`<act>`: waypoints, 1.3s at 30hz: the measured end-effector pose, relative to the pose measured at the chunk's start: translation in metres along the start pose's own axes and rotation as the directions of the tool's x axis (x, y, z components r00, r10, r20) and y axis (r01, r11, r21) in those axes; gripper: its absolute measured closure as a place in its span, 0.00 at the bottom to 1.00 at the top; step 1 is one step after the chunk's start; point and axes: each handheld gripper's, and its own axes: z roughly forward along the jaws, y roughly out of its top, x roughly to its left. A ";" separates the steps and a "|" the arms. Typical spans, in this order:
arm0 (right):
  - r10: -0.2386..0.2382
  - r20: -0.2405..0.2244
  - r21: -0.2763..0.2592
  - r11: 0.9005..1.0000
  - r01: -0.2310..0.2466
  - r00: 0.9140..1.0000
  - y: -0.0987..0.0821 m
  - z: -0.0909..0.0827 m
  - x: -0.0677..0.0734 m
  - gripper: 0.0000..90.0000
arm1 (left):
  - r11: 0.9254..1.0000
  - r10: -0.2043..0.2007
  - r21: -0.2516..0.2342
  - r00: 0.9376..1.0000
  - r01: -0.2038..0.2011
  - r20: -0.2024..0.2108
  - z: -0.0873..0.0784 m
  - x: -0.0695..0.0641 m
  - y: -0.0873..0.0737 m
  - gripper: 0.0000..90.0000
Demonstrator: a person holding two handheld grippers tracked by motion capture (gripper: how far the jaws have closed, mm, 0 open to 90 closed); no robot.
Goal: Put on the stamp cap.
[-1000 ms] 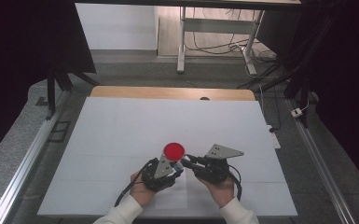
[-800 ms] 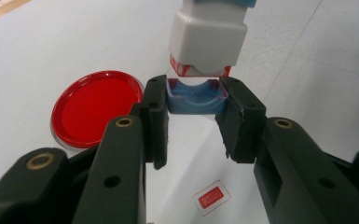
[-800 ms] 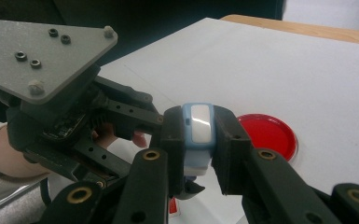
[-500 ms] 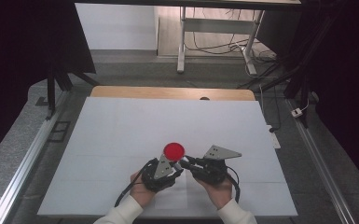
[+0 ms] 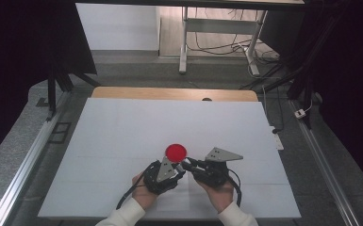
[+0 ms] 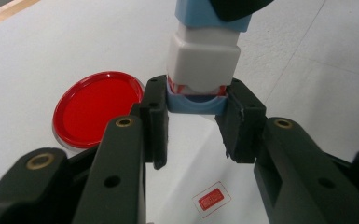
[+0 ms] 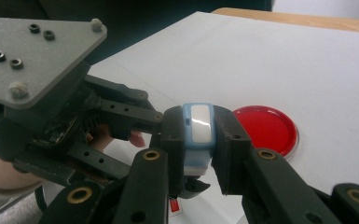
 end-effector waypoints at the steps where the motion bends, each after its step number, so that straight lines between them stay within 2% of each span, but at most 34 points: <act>1: 0.005 0.007 0.001 1.000 -0.005 1.000 0.000 0.000 0.001 0.83 | 1.000 0.002 0.002 1.000 -0.002 -0.002 0.000 0.000 0.000 0.71; 6: 0.011 0.028 -0.002 1.000 -0.011 1.000 -0.002 0.001 0.004 0.83 | 1.000 0.004 0.000 1.000 -0.004 -0.017 0.000 -0.001 -0.001 0.72; 16: 0.084 0.023 -0.017 0.996 -0.084 0.996 -0.006 0.002 0.001 0.83 | 1.000 0.006 0.004 1.000 -0.006 -0.030 0.001 -0.003 -0.001 0.72; 26: 0.106 -0.004 0.014 0.994 -0.106 0.994 -0.004 0.002 -0.003 0.83 | 1.000 0.029 0.009 0.999 -0.028 -0.044 0.001 -0.005 -0.001 0.72; 31: 0.090 0.003 0.034 0.995 -0.090 0.996 -0.004 0.004 -0.002 0.83 | 0.999 0.028 0.027 0.999 -0.027 -0.041 0.001 -0.006 0.000 0.72; 39: 0.093 -0.001 0.044 0.995 -0.093 0.996 -0.002 0.003 -0.003 0.83 | 0.999 0.036 0.025 0.999 -0.035 -0.035 0.001 -0.006 -0.001 0.73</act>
